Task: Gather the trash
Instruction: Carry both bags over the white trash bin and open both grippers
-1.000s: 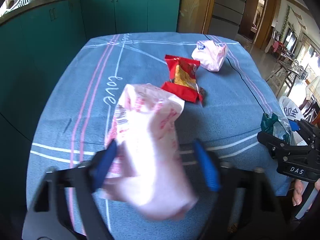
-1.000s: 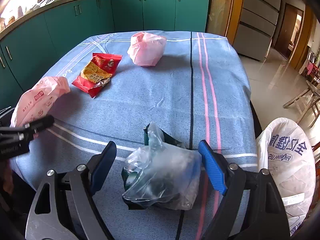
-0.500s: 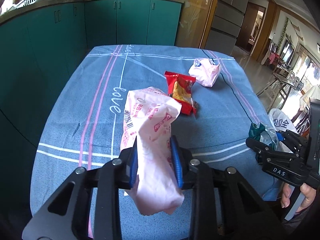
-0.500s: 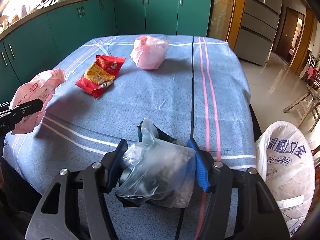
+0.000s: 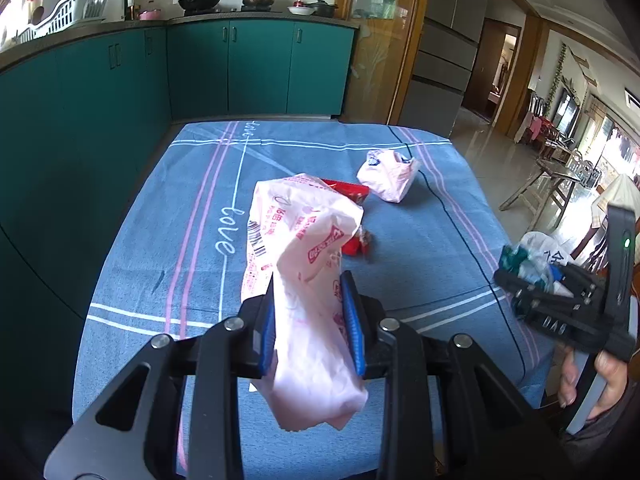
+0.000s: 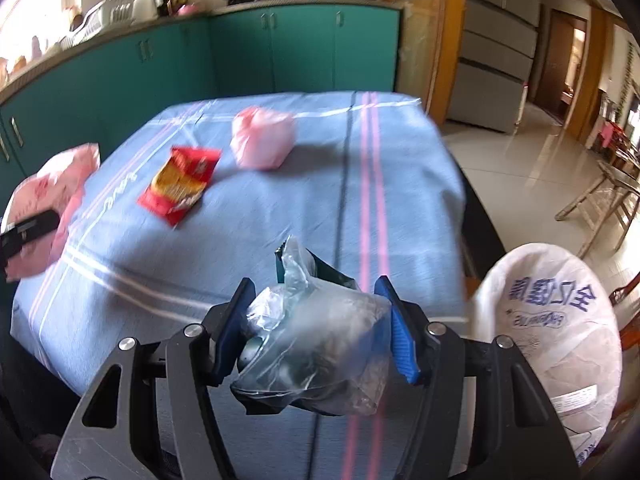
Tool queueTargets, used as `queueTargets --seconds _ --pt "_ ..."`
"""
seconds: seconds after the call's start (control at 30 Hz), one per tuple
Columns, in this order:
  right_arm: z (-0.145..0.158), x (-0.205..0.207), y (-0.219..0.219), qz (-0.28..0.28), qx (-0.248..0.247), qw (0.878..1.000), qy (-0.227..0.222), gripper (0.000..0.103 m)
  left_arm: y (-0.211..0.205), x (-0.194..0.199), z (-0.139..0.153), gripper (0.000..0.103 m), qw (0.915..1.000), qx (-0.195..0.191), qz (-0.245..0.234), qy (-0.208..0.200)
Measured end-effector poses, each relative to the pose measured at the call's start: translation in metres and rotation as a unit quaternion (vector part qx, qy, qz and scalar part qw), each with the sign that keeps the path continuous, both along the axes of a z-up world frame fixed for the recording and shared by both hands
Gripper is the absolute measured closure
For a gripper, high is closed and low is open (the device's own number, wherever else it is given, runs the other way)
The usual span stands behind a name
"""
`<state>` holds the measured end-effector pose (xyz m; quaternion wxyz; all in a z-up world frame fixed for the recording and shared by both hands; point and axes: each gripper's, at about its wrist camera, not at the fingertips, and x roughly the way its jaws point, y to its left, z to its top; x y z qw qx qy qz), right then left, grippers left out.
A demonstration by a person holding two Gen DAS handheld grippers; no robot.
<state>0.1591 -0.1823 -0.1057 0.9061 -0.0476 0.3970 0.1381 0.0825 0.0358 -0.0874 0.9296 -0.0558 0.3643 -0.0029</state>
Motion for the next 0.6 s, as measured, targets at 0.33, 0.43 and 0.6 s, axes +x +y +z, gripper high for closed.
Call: queueTargets --seconds 0.33,0.43,0.6 --pt "0.023 -0.001 -0.072 -0.088 0.006 0.995 -0.037 0.042 -0.024 0.001 0.008 0.073 0.9997 0.008 -0.024 -0.004" --pt "0.021 -0.006 -0.095 -0.109 -0.005 0.993 -0.035 0.042 -0.039 0.007 0.012 0.073 0.9986 -0.004 -0.053 -0.006" --pt "0.019 -0.026 -0.140 -0.158 -0.016 0.987 -0.034 0.042 -0.088 0.027 0.011 0.073 0.9916 -0.024 -0.126 0.011"
